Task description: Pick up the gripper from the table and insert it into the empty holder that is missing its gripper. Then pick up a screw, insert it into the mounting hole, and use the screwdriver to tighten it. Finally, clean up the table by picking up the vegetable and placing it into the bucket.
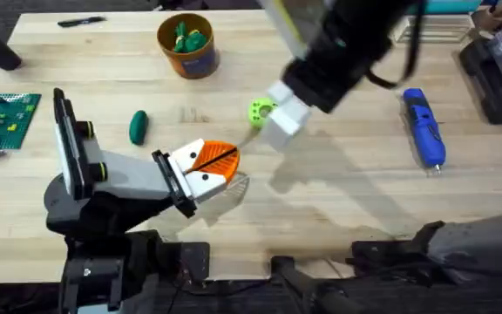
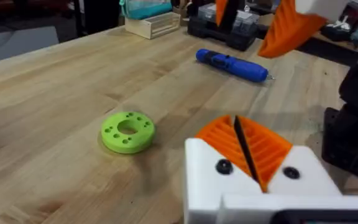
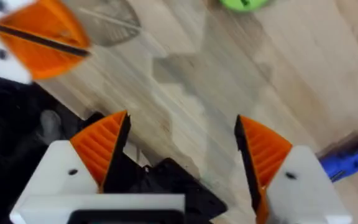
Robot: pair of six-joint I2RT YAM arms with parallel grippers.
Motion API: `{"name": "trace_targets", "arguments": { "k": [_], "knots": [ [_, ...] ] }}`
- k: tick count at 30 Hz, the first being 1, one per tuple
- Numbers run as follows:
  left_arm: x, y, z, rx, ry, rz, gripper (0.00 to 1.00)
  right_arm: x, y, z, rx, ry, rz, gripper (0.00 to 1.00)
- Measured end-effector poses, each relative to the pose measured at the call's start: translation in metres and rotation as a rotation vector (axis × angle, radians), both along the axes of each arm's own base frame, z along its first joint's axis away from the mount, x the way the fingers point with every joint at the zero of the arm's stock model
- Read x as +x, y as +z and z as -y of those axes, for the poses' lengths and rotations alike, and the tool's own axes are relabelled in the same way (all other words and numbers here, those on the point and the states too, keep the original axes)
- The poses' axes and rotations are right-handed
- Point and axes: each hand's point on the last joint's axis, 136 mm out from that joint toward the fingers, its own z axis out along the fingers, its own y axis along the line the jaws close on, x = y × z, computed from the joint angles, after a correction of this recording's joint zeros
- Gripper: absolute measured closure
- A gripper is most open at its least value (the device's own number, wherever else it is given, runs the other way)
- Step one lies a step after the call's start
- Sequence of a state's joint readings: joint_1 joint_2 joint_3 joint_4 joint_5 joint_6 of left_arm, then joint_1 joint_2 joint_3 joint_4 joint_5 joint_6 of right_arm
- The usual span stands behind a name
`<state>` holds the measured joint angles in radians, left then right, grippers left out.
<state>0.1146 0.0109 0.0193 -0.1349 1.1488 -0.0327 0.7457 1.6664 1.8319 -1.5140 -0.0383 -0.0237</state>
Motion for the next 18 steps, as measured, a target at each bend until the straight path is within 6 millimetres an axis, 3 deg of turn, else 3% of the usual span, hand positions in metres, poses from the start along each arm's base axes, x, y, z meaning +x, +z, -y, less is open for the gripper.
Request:
{"name": "trace_targets", "arguments": {
  "k": [3, 11, 18],
  "knots": [
    [0.000, 0.000, 0.000, 0.001, 0.000, 0.001, 0.991, -0.004, -0.009, 0.027, 0.020, -0.101, 0.014, 0.007],
    [0.000, 0.000, 0.000, 0.001, 0.000, 0.002, 0.994, -0.003, -0.014, 0.122, 0.086, -0.483, 0.107, 0.008],
    [0.000, 0.000, 0.000, 0.001, 0.000, 0.002, 0.994, 0.003, -0.035, 0.192, 0.015, -0.716, 0.074, 0.009]
  ]
}}
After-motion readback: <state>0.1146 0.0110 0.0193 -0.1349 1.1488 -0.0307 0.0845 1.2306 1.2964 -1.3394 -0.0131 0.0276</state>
